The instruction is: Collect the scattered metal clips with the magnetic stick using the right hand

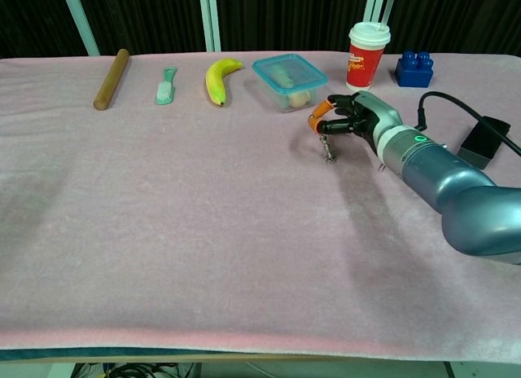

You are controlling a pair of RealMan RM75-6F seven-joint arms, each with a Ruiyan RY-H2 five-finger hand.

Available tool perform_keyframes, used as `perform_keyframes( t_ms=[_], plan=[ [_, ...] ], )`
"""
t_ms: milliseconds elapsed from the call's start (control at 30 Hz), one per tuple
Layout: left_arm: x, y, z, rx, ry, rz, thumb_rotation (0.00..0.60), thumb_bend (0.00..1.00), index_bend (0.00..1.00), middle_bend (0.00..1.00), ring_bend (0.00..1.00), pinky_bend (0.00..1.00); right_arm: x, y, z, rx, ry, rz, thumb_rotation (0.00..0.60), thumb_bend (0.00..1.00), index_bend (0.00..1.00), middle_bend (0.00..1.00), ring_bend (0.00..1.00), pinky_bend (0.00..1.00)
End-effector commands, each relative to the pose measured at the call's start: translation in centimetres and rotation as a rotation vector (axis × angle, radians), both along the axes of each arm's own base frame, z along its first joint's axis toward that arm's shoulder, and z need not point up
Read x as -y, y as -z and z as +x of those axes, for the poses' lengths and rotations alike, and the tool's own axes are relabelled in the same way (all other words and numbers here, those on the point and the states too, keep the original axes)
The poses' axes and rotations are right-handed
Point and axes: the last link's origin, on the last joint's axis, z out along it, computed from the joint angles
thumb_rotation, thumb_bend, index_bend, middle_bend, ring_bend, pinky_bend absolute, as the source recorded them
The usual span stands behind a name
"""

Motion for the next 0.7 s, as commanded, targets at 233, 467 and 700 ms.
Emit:
perform_keyframes(
  t_ms=[233, 467, 700],
  plan=[
    [0.0, 0.0, 0.0, 0.000, 0.000, -0.002, 0.600, 0.42, 0.07, 0.08, 0.00, 0.00, 0.0, -0.7, 0.4, 0.014, -0.017, -0.015, 0.600, 0.39, 0.66, 0.00, 0.00, 0.17],
    [0.0, 0.0, 0.0, 0.000, 0.001, 0.000, 0.600, 0.42, 0.07, 0.08, 0.00, 0.00, 0.0, -1.1, 0.7, 0.018, -0.025, -0.014, 0.600, 0.39, 0.66, 0.00, 0.00, 0.17],
    [0.0, 0.0, 0.0, 0.000, 0.001, -0.002, 0.600, 0.42, 0.07, 0.08, 0.00, 0.00, -0.4, -2.0, 0.4, 0.004, -0.045, -0.016, 0.600, 0.39, 0.66, 0.00, 0.00, 0.17]
  ],
)
